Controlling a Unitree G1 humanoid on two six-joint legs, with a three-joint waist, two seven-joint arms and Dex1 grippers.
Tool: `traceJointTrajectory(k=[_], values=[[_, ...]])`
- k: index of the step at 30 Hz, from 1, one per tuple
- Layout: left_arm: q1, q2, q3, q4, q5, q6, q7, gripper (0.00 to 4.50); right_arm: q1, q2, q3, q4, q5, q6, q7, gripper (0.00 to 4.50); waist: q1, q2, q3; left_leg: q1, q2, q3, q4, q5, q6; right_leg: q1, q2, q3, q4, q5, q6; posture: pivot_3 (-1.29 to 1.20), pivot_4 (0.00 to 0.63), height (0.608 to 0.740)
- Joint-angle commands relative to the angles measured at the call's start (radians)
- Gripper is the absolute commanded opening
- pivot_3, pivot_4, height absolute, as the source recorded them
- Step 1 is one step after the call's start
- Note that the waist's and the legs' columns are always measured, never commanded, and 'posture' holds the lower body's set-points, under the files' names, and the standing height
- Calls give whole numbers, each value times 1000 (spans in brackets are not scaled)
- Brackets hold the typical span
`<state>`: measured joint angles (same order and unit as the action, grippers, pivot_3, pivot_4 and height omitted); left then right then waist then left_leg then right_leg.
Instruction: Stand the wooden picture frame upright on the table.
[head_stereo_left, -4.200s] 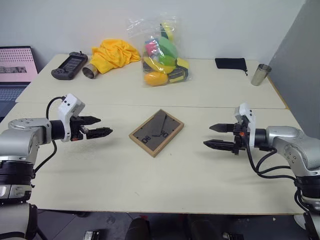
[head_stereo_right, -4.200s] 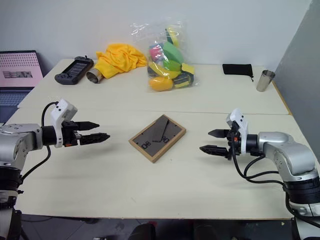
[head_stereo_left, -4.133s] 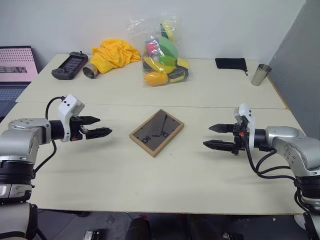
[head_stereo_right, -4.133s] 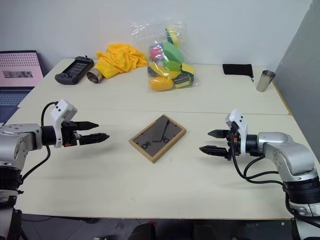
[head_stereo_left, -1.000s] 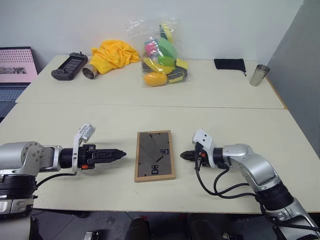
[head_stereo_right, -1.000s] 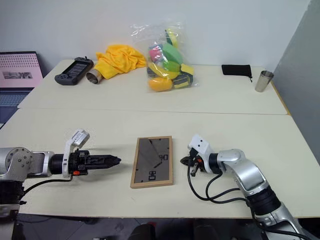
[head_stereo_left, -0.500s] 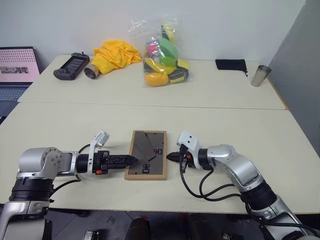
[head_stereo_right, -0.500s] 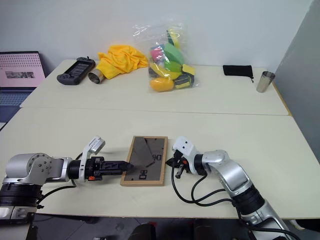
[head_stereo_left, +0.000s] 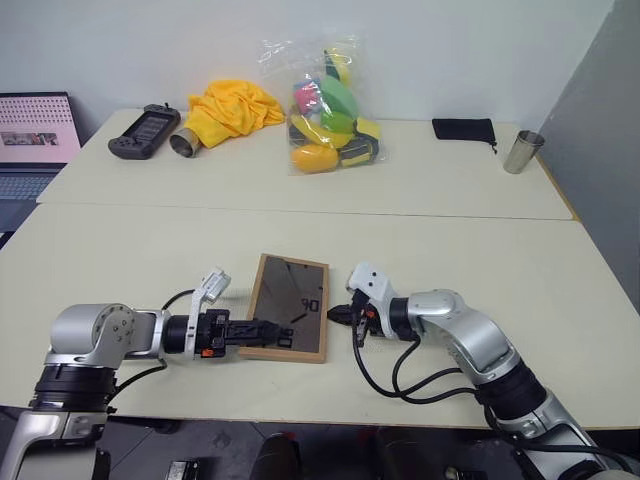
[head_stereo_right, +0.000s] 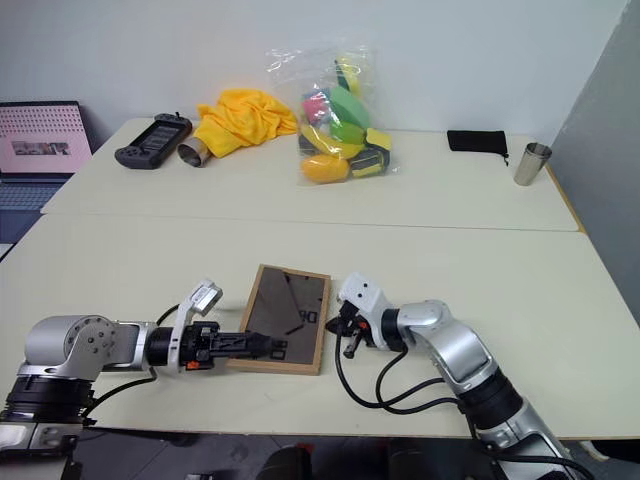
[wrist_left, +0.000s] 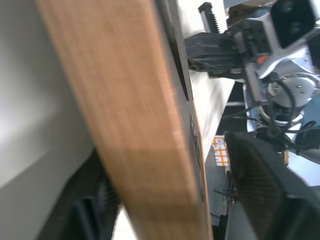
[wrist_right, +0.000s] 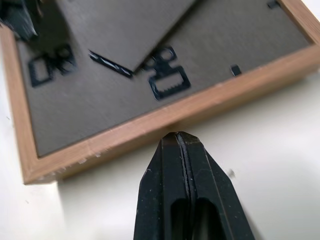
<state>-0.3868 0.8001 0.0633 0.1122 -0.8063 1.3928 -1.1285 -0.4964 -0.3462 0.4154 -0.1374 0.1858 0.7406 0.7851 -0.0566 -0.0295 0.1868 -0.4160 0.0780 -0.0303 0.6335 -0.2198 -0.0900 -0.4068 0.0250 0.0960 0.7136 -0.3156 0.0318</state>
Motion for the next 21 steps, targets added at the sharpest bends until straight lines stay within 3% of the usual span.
traceJointTrajectory(k=[1,5,9,13,21], values=[[16,21,30,-63,-45,6,-12,2216,9,-39,-44,-13,8,-26,16,0,0,0,0,0,0,0,0,0,0,0,0,0,0,0,0,0,150,740],[-4,19,60,-65,-59,-3,2,1404,-7,-82,-104,-34,40,-4,36,0,1,0,0,0,0,0,0,0,0,0,0,0,0,0,0,0,150,740],[-50,4,82,-44,-44,-46,43,1292,-54,-104,-208,-56,139,82,65,0,0,0,0,0,0,0,0,0,0,0,0,0,0,0,0,0,150,740],[-90,-11,106,-27,-52,-68,66,1292,-130,-61,-327,-92,314,239,73,753,-2,0,0,0,0,0,0,0,0,0,0,0,0,0,0,0,150,740],[-108,-71,141,-87,-86,-90,125,1292,-247,73,-319,-18,355,268,-27,2514,-2,0,0,0,0,0,-1,0,0,0,0,0,0,0,0,0,150,740]])
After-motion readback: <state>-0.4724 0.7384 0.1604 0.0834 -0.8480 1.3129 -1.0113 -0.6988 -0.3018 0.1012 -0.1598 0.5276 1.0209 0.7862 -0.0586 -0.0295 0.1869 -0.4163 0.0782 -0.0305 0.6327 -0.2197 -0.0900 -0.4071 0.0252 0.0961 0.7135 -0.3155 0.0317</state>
